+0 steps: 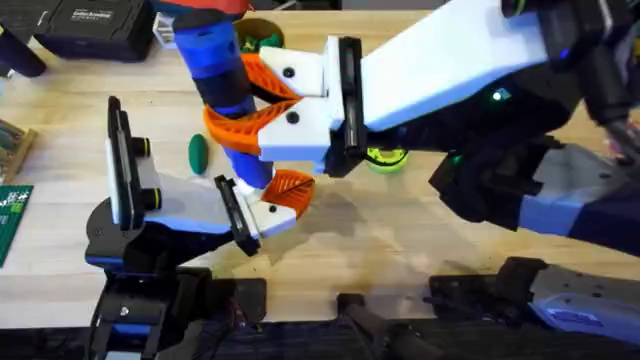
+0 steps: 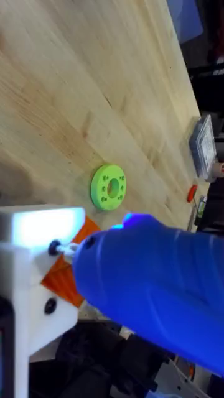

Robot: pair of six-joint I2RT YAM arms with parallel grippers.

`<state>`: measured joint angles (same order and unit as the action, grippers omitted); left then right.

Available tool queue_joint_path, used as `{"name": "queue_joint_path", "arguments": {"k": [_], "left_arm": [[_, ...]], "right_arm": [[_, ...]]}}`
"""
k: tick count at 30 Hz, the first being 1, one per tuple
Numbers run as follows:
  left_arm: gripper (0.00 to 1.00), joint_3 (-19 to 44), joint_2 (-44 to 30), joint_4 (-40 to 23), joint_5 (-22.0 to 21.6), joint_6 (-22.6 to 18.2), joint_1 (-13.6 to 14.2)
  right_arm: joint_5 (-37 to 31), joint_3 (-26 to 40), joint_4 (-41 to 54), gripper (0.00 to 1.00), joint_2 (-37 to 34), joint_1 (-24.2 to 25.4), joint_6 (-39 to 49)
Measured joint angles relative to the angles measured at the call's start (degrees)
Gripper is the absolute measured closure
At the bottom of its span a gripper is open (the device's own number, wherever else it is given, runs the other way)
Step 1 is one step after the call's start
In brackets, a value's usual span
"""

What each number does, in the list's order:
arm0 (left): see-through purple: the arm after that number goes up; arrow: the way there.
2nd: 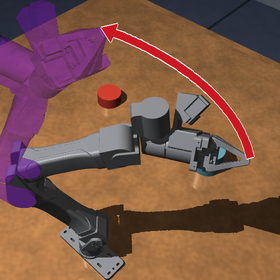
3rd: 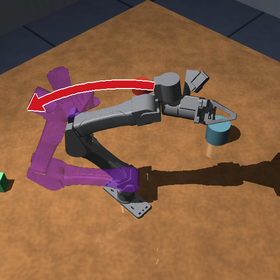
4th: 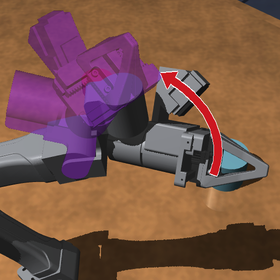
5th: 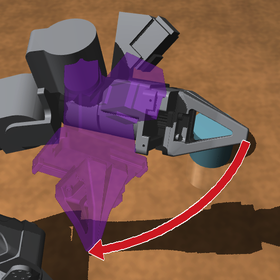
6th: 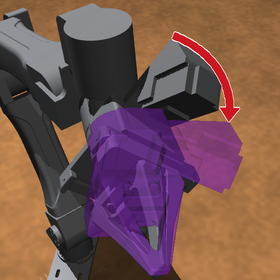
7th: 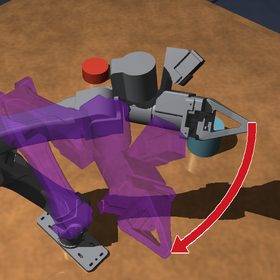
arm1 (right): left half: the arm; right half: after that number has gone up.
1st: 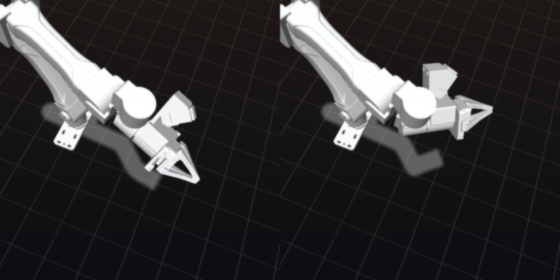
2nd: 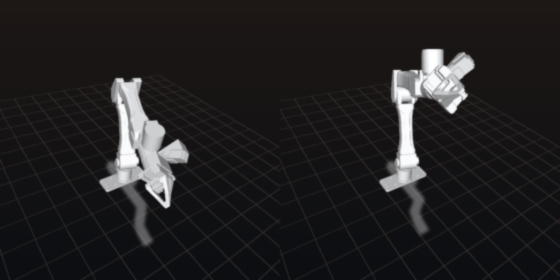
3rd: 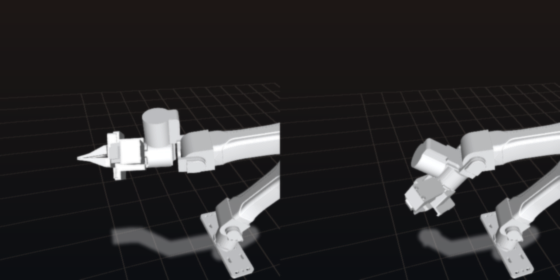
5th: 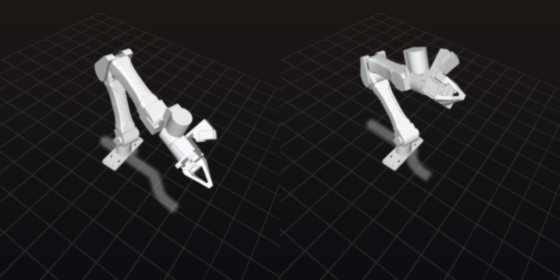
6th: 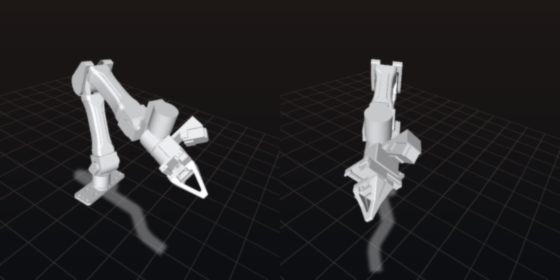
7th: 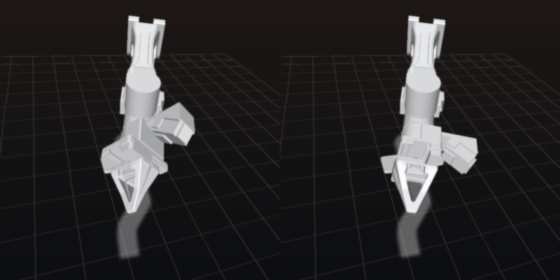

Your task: Pick up the gripper from the table and insert it into the empty holder that is missing its gripper. Then pick up a screw, insert it into the mounting hole, and use the screwdriver to tighten it. Finally, clean up the table by picking up the vegetable and placing it into the bucket.

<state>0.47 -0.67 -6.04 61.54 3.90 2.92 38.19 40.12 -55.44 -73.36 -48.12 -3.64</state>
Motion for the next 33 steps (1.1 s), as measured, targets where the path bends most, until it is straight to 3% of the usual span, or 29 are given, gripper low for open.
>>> {"name": "queue_joint_path", "arguments": {"k": [12, 20, 26, 33], "left_arm": [[0.988, 0.0, 0.0, 0.0, 0.0, 0.0, 0.0], [0.988, 0.0, 0.0, 0.0, 0.0, 0.0, 0.0], [0.988, 0.0, 0.0, 0.0, 0.0, 0.0, 0.0], [0.988, 0.0, 0.0, 0.0, 0.0, 0.0, 0.0]], "right_arm": [[0.0, 0.0, -8.7, 0.975, 0.0, 1.2, -0.6], [-2.7, 0.0, -1.6, 0.975, 0.0, 5.1, 3.0], [-13.4, 0.0, 12.4, 0.975, 0.0, 14.9, 18.1], [-34.7, 0.1, 26.6, 0.975, -2.9, 27.5, 43.1]]}}
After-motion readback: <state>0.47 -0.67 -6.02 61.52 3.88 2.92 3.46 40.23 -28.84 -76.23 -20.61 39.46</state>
